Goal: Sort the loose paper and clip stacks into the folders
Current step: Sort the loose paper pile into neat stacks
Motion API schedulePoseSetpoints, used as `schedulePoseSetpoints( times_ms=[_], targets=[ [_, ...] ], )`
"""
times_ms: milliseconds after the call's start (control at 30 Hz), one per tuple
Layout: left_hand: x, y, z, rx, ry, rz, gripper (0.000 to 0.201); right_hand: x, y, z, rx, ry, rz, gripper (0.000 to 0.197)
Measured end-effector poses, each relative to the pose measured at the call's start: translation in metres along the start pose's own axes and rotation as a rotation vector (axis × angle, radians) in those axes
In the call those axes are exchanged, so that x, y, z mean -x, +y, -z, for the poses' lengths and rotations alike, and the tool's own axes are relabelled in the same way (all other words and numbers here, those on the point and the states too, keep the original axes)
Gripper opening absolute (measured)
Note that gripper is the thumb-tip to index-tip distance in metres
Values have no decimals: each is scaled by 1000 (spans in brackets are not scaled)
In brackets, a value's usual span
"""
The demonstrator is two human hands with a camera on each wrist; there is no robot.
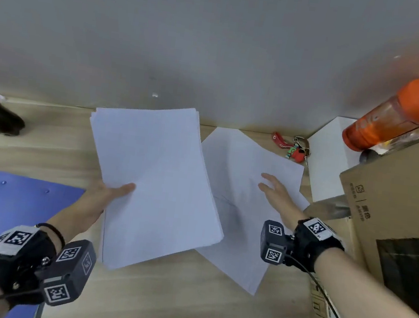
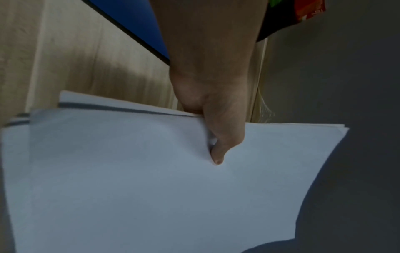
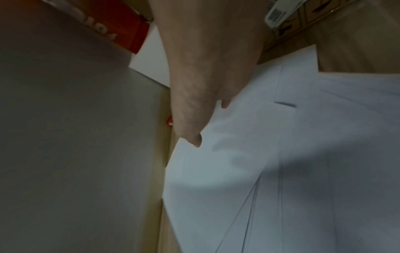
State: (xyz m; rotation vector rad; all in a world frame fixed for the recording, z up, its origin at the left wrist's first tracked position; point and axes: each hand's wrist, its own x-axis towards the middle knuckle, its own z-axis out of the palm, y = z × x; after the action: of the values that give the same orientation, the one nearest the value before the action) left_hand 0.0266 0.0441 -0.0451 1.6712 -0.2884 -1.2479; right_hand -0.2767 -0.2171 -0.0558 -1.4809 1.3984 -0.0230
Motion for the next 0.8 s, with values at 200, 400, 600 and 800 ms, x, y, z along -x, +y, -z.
schedulePoseSetpoints(
  times_ms=[200,400,600,800],
  targets=[
    [-4,-15,-6,66,-32,95,47,7,30,-40,264,-124,-36,46],
    [-16,-33,-12,94,-13,165,62,29,20,-50,152,-360,-18,40],
    [-9,-53,0,16,32,225,43,-38,-5,1,51,55,54,49],
    [-2,-67,14,90,81,240,37,-72,-6,1,298,0,63,73]
  ],
)
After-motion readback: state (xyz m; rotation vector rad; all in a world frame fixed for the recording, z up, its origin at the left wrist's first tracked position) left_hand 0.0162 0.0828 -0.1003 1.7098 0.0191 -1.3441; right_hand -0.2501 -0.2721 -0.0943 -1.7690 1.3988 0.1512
